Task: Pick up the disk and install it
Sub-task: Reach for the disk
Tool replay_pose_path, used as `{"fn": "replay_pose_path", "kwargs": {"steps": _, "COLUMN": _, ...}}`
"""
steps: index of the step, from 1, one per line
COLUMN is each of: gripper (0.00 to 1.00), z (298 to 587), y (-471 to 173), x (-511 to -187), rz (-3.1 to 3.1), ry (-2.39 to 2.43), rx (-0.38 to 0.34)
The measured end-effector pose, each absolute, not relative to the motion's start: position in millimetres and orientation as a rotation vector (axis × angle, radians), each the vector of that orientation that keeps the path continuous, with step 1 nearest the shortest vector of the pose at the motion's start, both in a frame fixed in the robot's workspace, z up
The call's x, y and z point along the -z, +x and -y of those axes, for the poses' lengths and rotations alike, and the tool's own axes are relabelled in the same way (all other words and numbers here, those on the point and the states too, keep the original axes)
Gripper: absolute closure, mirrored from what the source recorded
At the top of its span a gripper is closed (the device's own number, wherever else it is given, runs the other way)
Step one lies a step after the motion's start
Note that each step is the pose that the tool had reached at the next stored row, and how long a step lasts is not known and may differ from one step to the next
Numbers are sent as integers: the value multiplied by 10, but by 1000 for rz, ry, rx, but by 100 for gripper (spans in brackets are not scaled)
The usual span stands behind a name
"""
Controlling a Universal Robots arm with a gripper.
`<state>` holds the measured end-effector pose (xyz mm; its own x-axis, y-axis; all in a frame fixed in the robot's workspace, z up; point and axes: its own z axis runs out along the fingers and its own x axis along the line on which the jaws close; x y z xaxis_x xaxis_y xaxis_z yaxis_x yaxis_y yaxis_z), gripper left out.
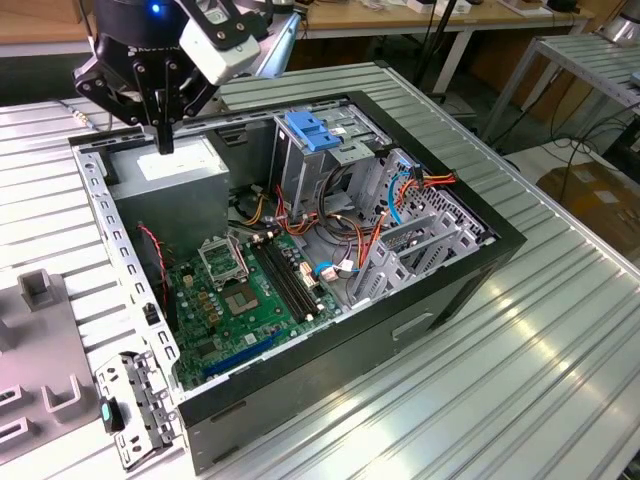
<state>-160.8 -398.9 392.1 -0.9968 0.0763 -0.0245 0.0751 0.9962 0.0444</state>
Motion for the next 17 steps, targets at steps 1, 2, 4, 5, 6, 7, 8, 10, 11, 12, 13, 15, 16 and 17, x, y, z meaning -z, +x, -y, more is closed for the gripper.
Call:
{"fn": "replay_pose_path", "kwargs": {"steps": 1, "gripper": 89, "z": 3989, "y": -1613, "x": -3921, "rz": -3113, "ry": 118, "rx": -68}}
{"fn": "replay_pose_path", "kwargs": {"steps": 2, "gripper": 89, "z": 3989, "y": -1618, "x": -3921, "rz": -3113, "ry": 118, "rx": -68}}
{"fn": "replay_pose_path", "kwargs": {"steps": 4, "gripper": 89, "z": 3989, "y": -1636, "x": -3920, "rz": -3113, "ry": 118, "rx": -68}}
{"fn": "replay_pose_path", "kwargs": {"steps": 5, "gripper": 89, "z": 3989, "y": -1640, "x": -3920, "rz": -3113, "ry": 118, "rx": -68}}
{"fn": "replay_pose_path", "kwargs": {"steps": 6, "gripper": 89, "z": 3989, "y": -1645, "x": -3920, "rz": -3113, "ry": 118, "rx": -68}}
{"fn": "replay_pose_path", "kwargs": {"steps": 7, "gripper": 89, "z": 3989, "y": -1649, "x": -3919, "rz": -3113, "ry": 118, "rx": -68}}
{"fn": "replay_pose_path", "kwargs": {"steps": 8, "gripper": 89, "z": 3989, "y": -1654, "x": -3919, "rz": -3113, "ry": 118, "rx": -68}}
{"fn": "replay_pose_path", "kwargs": {"steps": 10, "gripper": 89, "z": 3989, "y": -1668, "x": -3919, "rz": -3113, "ry": 118, "rx": -68}}
{"fn": "replay_pose_path", "kwargs": {"steps": 11, "gripper": 89, "z": 3989, "y": -1673, "x": -3918, "rz": -3112, "ry": 118, "rx": -68}}
{"fn": "replay_pose_path", "kwargs": {"steps": 12, "gripper": 89, "z": 3989, "y": -1679, "x": -3918, "rz": -3113, "ry": 118, "rx": -68}}
{"fn": "replay_pose_path", "kwargs": {"steps": 13, "gripper": 89, "z": 3989, "y": -1684, "x": -3918, "rz": -3113, "ry": 118, "rx": -68}}
{"fn": "replay_pose_path", "kwargs": {"steps": 15, "gripper": 89, "z": 3989, "y": -1697, "x": -3917, "rz": -3113, "ry": 118, "rx": -68}}
{"fn": "replay_pose_path", "kwargs": {"steps": 16, "gripper": 89, "z": 3989, "y": -1715, "x": -3916, "rz": -3113, "ry": 118, "rx": -68}}
{"fn": "replay_pose_path", "kwargs": {"steps": 17, "gripper": 89, "z": 3989, "y": -1725, "x": -3916, "rz": -3113, "ry": 118, "rx": -68}}
